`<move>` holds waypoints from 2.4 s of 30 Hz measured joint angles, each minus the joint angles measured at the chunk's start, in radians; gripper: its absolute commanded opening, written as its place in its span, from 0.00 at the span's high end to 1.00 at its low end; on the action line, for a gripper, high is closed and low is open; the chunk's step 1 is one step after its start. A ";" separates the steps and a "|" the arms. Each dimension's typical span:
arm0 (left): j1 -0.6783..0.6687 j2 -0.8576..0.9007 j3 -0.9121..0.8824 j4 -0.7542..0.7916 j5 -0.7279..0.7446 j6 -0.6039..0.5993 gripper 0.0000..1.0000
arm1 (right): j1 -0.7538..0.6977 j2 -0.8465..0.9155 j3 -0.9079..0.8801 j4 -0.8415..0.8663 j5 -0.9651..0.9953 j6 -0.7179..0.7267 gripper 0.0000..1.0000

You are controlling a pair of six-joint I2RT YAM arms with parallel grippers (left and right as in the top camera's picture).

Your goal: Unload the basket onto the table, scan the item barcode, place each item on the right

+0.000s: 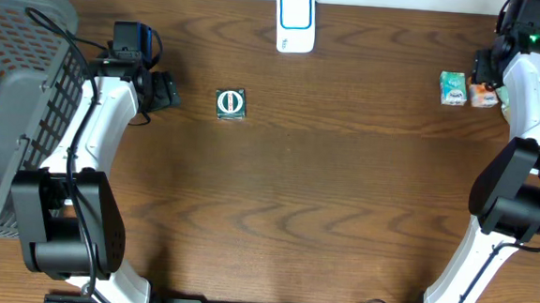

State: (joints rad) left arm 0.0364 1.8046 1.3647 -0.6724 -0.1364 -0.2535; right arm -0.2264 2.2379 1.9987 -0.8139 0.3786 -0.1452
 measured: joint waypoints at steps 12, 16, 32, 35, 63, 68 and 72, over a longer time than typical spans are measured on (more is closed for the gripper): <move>0.000 0.000 0.000 0.000 0.000 0.000 0.02 | 0.206 -0.148 -0.006 0.026 -0.275 0.003 0.10; 0.000 0.000 0.000 0.000 0.000 0.000 0.03 | 0.301 -0.184 -0.005 0.011 -0.557 0.010 0.11; 0.000 0.000 0.000 0.000 0.000 0.000 0.02 | 0.729 -0.044 -0.005 0.000 -0.716 0.191 0.01; 0.000 0.000 0.000 0.000 0.000 0.000 0.02 | 0.784 -0.009 -0.006 0.014 -0.646 0.242 0.01; 0.000 0.000 0.000 0.000 0.000 0.000 0.03 | 0.897 0.022 -0.006 0.138 -0.389 0.516 0.01; 0.000 0.000 0.000 0.000 0.000 0.000 0.03 | 0.906 0.049 -0.006 0.147 -0.382 0.530 0.01; 0.000 0.000 0.000 0.000 0.000 0.000 0.02 | 0.912 0.065 -0.006 0.156 -0.382 0.533 0.01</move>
State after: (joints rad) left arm 0.0364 1.8046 1.3647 -0.6724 -0.1364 -0.2535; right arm 0.6857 2.3032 1.9923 -0.6579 -0.0032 0.3874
